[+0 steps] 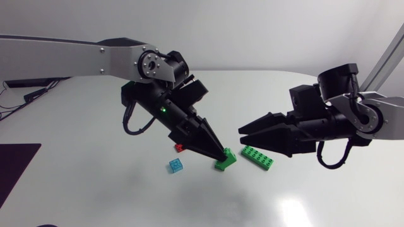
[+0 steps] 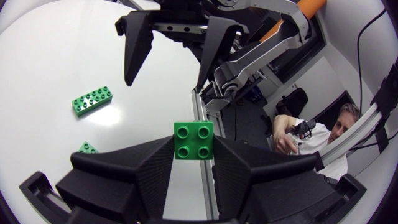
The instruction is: Separate the duplo bricks
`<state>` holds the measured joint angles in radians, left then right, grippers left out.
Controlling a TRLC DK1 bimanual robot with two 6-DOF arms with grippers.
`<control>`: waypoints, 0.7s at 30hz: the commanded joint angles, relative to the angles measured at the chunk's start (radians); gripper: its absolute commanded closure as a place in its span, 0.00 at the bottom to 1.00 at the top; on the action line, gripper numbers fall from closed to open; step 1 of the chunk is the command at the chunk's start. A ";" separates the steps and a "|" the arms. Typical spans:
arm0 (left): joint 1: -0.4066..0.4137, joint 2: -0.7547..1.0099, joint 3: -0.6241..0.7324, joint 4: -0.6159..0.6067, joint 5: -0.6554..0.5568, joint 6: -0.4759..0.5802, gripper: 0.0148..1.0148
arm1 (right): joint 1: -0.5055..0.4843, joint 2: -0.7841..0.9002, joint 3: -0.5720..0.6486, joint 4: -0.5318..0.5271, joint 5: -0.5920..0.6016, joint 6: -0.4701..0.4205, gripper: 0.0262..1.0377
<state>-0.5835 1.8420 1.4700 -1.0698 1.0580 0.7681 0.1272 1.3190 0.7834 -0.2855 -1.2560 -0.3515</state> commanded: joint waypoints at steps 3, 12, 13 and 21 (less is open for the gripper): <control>0.013 -0.018 -0.017 0.001 -0.090 0.043 0.79 | -0.028 -0.066 -0.021 0.000 0.032 0.005 0.12; -0.018 0.031 -0.043 0.294 -0.517 -0.047 0.79 | -0.066 -0.213 -0.061 -0.018 0.115 0.008 0.12; -0.022 0.048 -0.048 0.337 -0.553 -0.059 0.79 | -0.063 -0.230 -0.070 -0.020 0.130 0.006 0.12; -0.076 0.186 -0.040 0.470 -0.777 -0.055 0.79 | -0.032 -0.336 -0.119 -0.038 0.241 -0.001 0.12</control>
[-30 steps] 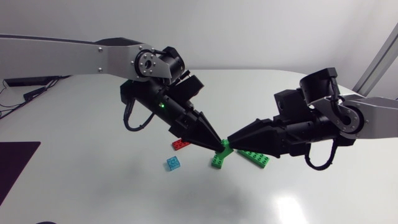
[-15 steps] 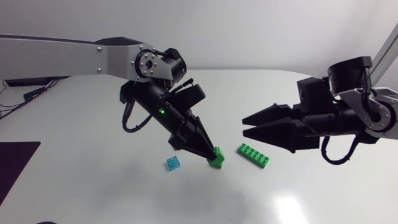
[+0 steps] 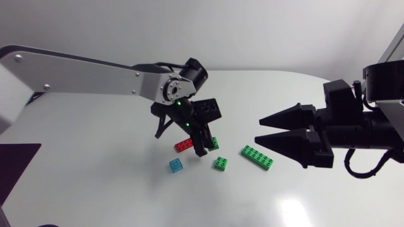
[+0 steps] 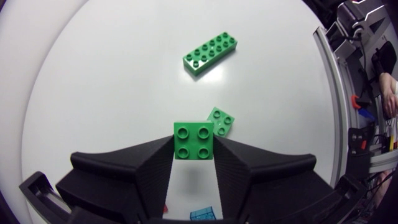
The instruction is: Separate the duplo bricks
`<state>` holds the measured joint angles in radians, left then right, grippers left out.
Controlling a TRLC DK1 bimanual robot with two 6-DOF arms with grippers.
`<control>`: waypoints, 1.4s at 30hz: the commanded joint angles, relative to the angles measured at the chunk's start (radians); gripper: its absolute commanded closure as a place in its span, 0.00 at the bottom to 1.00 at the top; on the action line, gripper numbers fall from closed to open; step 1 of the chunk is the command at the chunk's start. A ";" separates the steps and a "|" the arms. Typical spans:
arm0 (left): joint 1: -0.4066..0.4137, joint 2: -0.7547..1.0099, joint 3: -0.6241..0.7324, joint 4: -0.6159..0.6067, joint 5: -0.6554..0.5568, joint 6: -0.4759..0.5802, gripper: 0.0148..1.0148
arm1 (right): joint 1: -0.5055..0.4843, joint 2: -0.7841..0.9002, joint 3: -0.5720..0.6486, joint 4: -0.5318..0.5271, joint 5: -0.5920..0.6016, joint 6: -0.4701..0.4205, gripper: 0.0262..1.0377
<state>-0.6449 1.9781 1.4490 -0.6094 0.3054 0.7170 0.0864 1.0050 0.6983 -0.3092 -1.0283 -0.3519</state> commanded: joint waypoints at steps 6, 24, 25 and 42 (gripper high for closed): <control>-0.035 0.123 0.031 0.007 -0.091 -0.002 0.79 | 0.009 -0.046 -0.049 -0.031 0.020 -0.013 0.12; -0.032 0.171 0.099 -0.081 -0.106 -0.001 0.67 | 0.013 -0.066 -0.080 -0.033 0.020 -0.029 0.12; -0.033 0.169 0.097 -0.084 -0.106 -0.001 0.65 | 0.013 -0.069 -0.082 -0.033 0.020 -0.029 0.12; -0.048 0.157 0.085 -0.096 -0.112 -0.028 0.21 | -0.001 -0.123 -0.099 -0.062 0.020 -0.038 0.07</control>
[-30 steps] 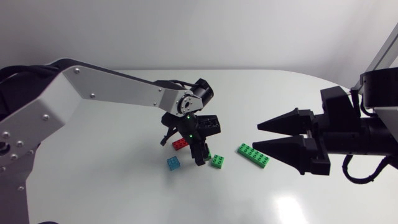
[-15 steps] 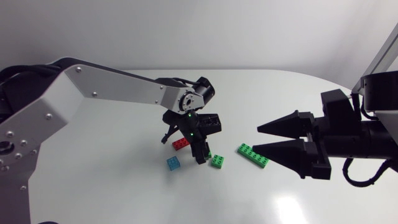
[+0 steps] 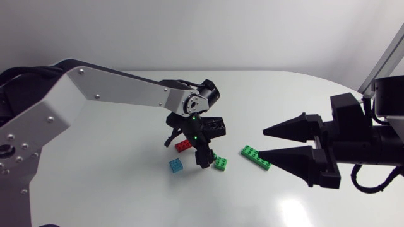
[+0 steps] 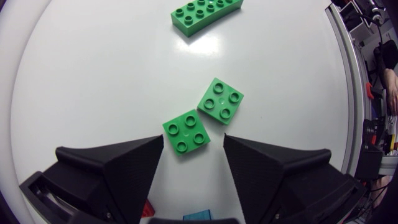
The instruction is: Separate the duplo bricks
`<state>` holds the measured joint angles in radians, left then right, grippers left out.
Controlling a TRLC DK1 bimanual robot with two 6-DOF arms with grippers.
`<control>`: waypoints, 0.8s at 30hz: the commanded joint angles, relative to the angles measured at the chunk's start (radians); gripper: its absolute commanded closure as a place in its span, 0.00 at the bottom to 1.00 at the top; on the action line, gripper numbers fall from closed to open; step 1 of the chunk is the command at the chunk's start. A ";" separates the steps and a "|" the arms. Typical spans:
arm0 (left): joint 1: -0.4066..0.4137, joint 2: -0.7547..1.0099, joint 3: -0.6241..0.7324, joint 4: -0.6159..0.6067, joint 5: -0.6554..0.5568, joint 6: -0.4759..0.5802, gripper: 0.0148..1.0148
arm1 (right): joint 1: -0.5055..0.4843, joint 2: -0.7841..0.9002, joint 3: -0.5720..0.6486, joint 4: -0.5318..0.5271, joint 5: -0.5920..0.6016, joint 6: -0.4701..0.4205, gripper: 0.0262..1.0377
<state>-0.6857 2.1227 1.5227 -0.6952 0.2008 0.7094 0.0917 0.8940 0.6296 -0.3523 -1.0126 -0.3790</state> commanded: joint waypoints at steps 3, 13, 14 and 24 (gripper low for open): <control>-0.003 -0.012 0.010 -0.009 -0.006 -0.030 0.14 | -0.007 -0.023 -0.027 -0.025 0.022 -0.011 0.05; 0.043 -0.162 -0.044 0.022 -0.028 -0.096 0.03 | -0.007 -0.096 -0.013 -0.034 0.161 -0.008 0.04; 0.049 -0.178 -0.052 0.028 -0.037 -0.105 0.03 | -0.007 -0.102 -0.013 -0.033 0.178 -0.008 0.04; 0.061 -0.425 -0.243 0.134 -0.232 -0.188 0.03 | -0.015 -0.194 -0.014 -0.024 0.384 -0.008 0.04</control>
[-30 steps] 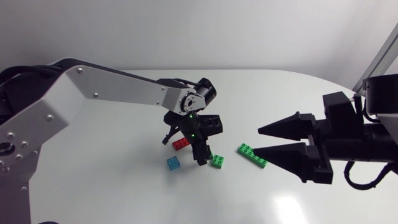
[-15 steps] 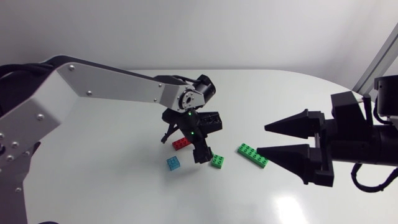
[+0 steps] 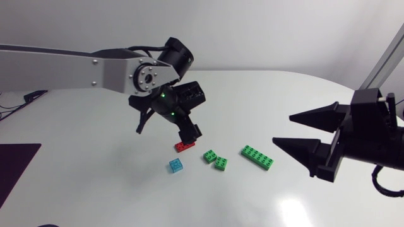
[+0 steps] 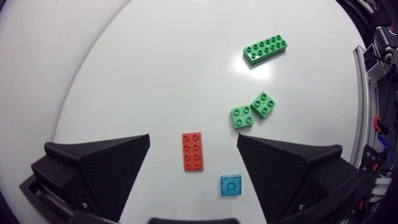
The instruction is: Separate the duplo bricks
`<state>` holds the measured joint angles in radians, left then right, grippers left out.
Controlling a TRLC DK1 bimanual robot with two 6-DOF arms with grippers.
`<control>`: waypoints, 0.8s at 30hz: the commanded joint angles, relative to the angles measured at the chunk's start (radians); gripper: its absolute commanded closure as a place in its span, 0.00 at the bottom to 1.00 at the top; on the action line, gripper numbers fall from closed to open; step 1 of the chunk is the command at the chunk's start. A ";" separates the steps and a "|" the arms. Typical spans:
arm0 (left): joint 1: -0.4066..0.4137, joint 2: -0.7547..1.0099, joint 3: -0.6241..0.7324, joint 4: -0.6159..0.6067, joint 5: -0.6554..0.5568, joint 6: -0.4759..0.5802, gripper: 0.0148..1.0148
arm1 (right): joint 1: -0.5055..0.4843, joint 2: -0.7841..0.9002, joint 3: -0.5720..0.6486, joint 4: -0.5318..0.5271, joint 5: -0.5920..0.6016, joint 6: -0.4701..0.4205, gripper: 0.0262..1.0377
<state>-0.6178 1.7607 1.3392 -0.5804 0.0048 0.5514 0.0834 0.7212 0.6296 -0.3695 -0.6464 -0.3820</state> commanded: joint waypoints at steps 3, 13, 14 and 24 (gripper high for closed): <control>-0.010 -0.156 -0.124 0.048 -0.089 -0.062 0.03 | -0.008 -0.052 -0.007 -0.032 0.062 0.009 0.04; -0.040 -0.429 -0.290 0.179 -0.417 -0.189 0.03 | -0.030 -0.198 -0.016 -0.043 0.303 0.094 0.04; -0.051 -0.443 -0.302 0.202 -0.466 -0.182 0.03 | -0.030 -0.213 -0.022 -0.043 0.324 0.094 0.04; -0.082 -0.652 -0.411 0.294 -0.654 -0.110 0.03 | -0.014 -0.398 -0.053 -0.161 0.530 0.034 0.04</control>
<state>-0.6952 1.1477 0.9550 -0.2852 -0.6247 0.4507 0.0654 0.3485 0.5995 -0.5110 -0.1356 -0.3248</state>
